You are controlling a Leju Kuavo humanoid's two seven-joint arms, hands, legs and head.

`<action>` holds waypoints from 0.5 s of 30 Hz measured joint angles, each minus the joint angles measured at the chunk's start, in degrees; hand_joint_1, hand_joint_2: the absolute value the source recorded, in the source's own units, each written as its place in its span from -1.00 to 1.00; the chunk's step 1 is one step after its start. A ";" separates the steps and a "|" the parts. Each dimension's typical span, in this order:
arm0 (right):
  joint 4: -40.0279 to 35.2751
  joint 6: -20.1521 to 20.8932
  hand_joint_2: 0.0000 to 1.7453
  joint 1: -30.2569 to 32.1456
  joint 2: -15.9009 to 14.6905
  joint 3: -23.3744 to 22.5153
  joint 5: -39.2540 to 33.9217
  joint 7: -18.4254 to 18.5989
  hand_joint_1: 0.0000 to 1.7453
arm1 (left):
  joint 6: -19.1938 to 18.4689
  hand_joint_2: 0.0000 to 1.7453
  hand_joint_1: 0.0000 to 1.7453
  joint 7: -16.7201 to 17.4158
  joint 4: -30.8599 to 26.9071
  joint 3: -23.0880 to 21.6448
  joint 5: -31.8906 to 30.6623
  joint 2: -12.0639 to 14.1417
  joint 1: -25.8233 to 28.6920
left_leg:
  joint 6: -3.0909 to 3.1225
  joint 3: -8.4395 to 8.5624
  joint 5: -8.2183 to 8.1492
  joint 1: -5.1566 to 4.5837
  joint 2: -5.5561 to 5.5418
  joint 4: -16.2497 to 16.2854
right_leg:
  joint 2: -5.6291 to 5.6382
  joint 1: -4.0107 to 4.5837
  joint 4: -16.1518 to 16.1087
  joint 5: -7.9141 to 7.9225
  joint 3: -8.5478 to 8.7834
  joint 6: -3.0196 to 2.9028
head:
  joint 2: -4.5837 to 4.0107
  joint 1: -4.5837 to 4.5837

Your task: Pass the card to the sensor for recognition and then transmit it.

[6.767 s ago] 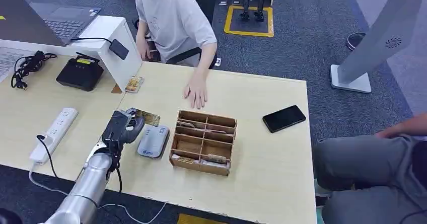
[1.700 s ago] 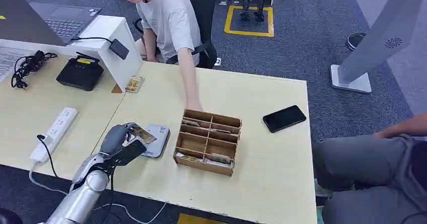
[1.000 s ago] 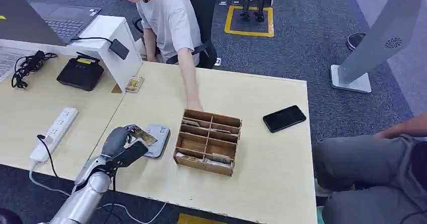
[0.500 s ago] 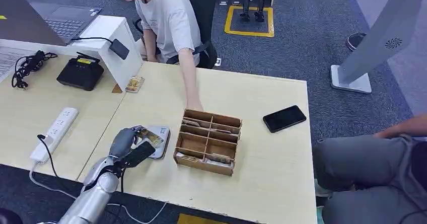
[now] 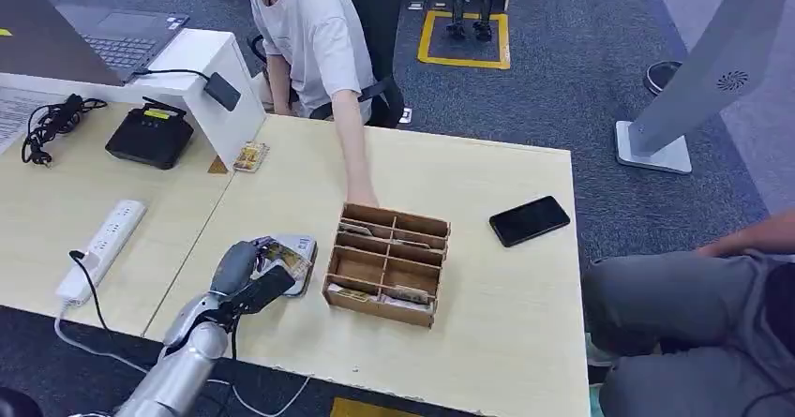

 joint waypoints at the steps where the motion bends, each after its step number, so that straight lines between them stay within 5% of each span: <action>1: 0.00 -0.04 1.00 -0.01 0.00 0.00 0.00 -0.02 -1.00 | 0.00 1.00 1.00 -0.02 0.02 0.00 0.02 -0.04 0.00 | 0.00 0.00 0.00 0.00 0.00 0.00 | 0.00 0.00 0.00 0.00 0.00 0.00 | 0.00 0.00; 15: 0.00 -0.22 1.00 -0.06 0.00 0.07 0.04 -0.35 -1.00 | 0.02 1.00 1.00 -0.02 0.42 0.00 0.22 -0.37 0.02 | 0.00 -0.01 0.00 0.00 0.00 0.00 | 0.00 0.00 0.00 0.00 0.01 0.00 | 0.00 -0.02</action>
